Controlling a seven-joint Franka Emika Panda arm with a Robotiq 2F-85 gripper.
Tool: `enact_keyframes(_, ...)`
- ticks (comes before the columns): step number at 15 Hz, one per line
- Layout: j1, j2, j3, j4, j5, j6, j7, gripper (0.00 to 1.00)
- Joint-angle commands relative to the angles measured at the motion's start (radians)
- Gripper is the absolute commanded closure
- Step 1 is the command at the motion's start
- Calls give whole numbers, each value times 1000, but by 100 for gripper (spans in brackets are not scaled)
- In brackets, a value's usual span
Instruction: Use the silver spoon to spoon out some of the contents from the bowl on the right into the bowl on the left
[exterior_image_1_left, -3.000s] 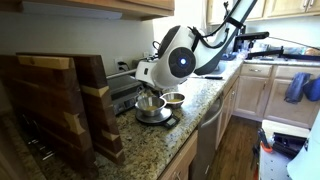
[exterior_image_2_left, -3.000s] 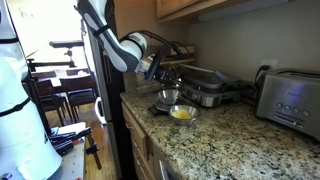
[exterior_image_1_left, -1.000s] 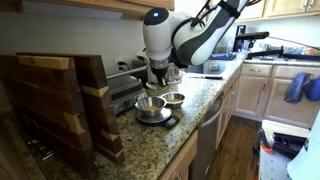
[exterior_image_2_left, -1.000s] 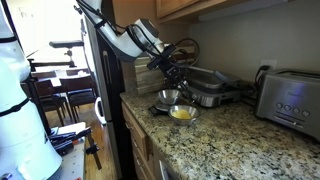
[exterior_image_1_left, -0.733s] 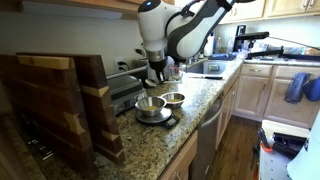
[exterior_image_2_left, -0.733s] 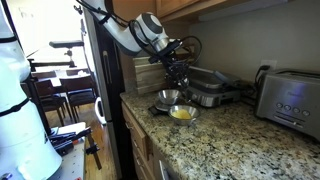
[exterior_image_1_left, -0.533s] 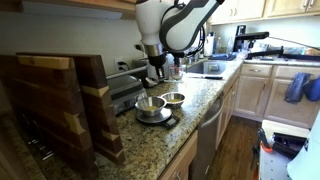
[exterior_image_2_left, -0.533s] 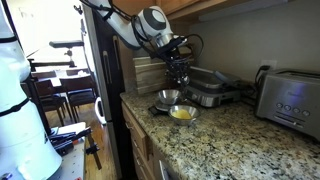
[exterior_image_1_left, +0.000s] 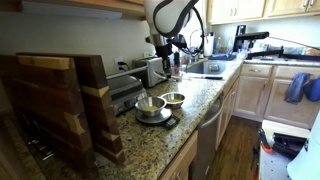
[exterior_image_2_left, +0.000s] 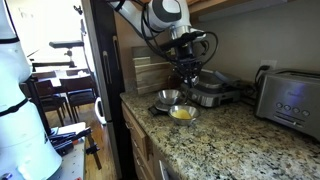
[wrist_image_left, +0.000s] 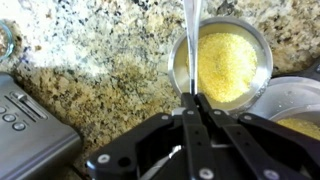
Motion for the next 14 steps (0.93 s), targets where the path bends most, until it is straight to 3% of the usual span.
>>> enact_keyframes(1, -54, 50, -33, 75, 121, -54, -84, 96)
enact_keyframes(7, -150, 164, -72, 181, 277, -59, -141, 96)
enact_keyframes(14, -252, 309, -66, 284, 418, -116, -199, 96)
